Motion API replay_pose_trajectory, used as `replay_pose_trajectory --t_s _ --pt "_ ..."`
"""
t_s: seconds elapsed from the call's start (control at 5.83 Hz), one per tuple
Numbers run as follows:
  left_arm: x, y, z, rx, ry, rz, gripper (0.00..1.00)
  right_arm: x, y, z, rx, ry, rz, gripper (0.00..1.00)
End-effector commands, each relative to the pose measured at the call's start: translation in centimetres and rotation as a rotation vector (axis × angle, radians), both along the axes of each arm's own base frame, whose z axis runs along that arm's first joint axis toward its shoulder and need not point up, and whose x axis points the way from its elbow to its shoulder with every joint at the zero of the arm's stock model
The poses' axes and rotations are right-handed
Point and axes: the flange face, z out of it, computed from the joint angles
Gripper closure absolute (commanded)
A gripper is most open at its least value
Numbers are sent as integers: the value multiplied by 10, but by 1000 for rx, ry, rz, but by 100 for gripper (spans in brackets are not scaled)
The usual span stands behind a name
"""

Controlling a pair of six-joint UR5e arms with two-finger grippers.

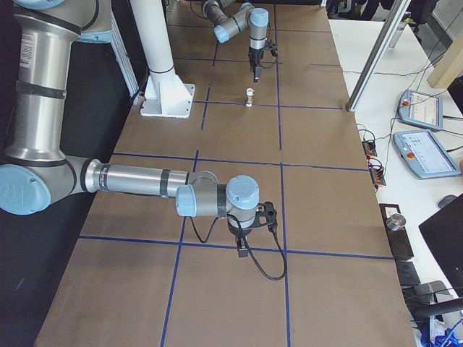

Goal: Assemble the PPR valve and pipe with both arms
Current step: 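Set the valve upright, open the left gripper and withdraw, then lower the right gripper onto the threaded pipe nipple and grasp it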

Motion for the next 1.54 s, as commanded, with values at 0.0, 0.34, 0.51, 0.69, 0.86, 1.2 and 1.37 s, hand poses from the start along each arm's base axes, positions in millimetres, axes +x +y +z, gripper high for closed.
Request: replay_pose_trajectory --t_s 0.0,0.34,0.51,0.69,0.86,1.2,1.37 --pt "-129 -3 75 197 -67 172 0 -4 -6 -9 71 -24 -5 0" --pt "-275 -11 196 289 -93 331 0 -20 -25 -31 115 -61 -37 0" --pt "-363 -17 255 317 -92 368 0 -39 -43 -49 144 -83 -72 0" --pt "-436 -17 321 286 -115 354 0 -57 -55 -80 132 -128 -49 0" --pt "-496 -20 377 285 -116 371 0 -94 -58 -126 52 -148 19 0" --pt "-558 32 450 206 -29 232 0 -176 -39 -176 8 -76 51 0" --pt "-558 35 451 230 -36 211 0 -190 -28 -165 35 -57 38 0"
